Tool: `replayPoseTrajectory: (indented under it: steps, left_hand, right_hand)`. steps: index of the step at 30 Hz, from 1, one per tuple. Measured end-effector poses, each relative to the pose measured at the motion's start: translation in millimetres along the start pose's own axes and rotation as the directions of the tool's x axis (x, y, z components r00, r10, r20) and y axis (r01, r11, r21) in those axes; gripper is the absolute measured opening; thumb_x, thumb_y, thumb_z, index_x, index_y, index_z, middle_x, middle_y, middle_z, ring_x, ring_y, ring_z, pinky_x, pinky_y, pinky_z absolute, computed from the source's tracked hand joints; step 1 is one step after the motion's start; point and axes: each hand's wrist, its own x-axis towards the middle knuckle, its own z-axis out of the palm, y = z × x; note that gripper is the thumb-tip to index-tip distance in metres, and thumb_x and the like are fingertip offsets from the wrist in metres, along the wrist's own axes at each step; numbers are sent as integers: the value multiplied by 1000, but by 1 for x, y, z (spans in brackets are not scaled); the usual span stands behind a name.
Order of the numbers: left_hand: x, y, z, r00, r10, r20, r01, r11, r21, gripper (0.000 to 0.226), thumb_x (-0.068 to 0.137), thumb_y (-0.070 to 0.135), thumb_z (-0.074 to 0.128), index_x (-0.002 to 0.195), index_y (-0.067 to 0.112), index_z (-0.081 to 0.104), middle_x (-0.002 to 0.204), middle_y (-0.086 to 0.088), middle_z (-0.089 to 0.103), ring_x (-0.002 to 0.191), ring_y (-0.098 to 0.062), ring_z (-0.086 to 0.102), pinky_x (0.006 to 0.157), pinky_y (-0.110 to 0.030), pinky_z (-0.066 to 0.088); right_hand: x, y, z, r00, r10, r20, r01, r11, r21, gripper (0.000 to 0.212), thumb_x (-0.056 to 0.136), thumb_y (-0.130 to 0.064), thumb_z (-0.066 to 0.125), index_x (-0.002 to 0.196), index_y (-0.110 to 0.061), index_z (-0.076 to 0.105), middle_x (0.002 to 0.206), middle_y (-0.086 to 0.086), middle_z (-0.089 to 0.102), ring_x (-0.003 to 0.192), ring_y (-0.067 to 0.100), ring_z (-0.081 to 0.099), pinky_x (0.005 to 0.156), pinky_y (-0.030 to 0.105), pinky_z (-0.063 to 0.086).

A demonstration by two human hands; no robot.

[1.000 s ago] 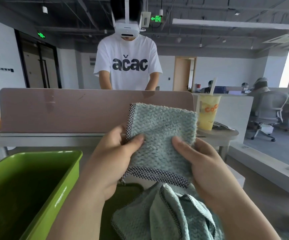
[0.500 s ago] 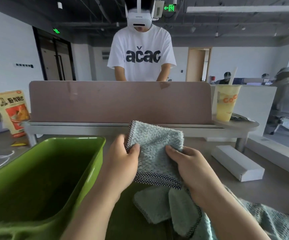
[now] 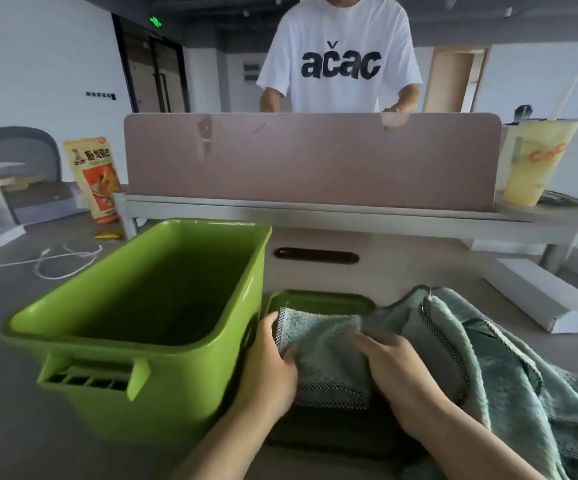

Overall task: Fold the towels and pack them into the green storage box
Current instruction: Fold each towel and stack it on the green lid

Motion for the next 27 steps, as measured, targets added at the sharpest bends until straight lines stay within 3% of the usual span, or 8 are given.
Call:
replayPoseTrajectory:
  steps: [5,8,11,14,17,20,23,27]
  left_hand:
    - [2,-6,7,996,69,-60,-61,990,124,54,94,19,55,144,23,34,137,0,55,125,-17,51,87,-12,31]
    - [4,-8,11,991,96,-89,-83,987,140,53,95,20,54,144,23,34,134,-2,57,121,-19,55,78,-8,28]
    - [-1,-9,14,977,185,-106,-151,951,268,54,93,20,55,143,19,36,134,-5,53,122,-20,51,85,-8,28]
    - [-2,-14,16,918,384,-104,-283,813,509,49,86,15,65,133,10,52,134,-17,49,121,-34,52,97,-35,45]
    - [3,-9,15,905,410,116,-392,695,602,56,87,10,56,142,15,42,153,-7,34,143,-30,27,115,-45,28]
    - [7,-13,18,908,296,296,-418,680,602,57,97,21,39,150,25,20,160,3,16,149,-19,3,119,-40,13]
    - [10,-19,20,913,212,348,-396,663,636,55,99,24,31,152,23,14,162,3,9,149,-17,0,119,-38,9]
    - [12,-28,15,898,205,388,-428,605,671,54,102,30,21,153,23,6,162,6,-1,149,-14,-5,120,-37,6]
  right_hand:
    - [8,-3,-12,982,-134,-133,108,976,-189,21,88,-15,58,73,-5,69,82,18,73,82,31,69,75,45,54]
    - [14,-2,-16,960,-200,-196,121,927,-356,18,86,-12,55,94,-6,70,82,12,70,80,27,61,68,33,45]
    - [16,0,-15,950,-253,-185,122,842,-525,30,88,-12,51,116,-12,63,115,8,62,102,22,55,77,22,34]
    - [9,3,-8,902,-412,-126,226,701,-677,38,90,-13,50,128,-9,56,134,11,49,124,26,45,99,24,32]
    - [3,4,4,808,-576,122,476,518,-711,44,88,-15,44,130,-8,57,144,12,46,138,29,36,114,30,23]
    - [3,11,14,829,-422,368,543,446,-711,51,96,-20,35,147,-19,32,161,3,17,149,20,5,120,33,8]
    - [6,19,15,880,-263,396,472,380,-796,53,102,-32,23,153,-23,12,163,2,4,149,18,-4,120,38,7]
    - [6,21,13,897,-213,388,440,342,-831,53,103,-34,18,153,-22,7,163,1,-1,149,16,-5,119,34,2]
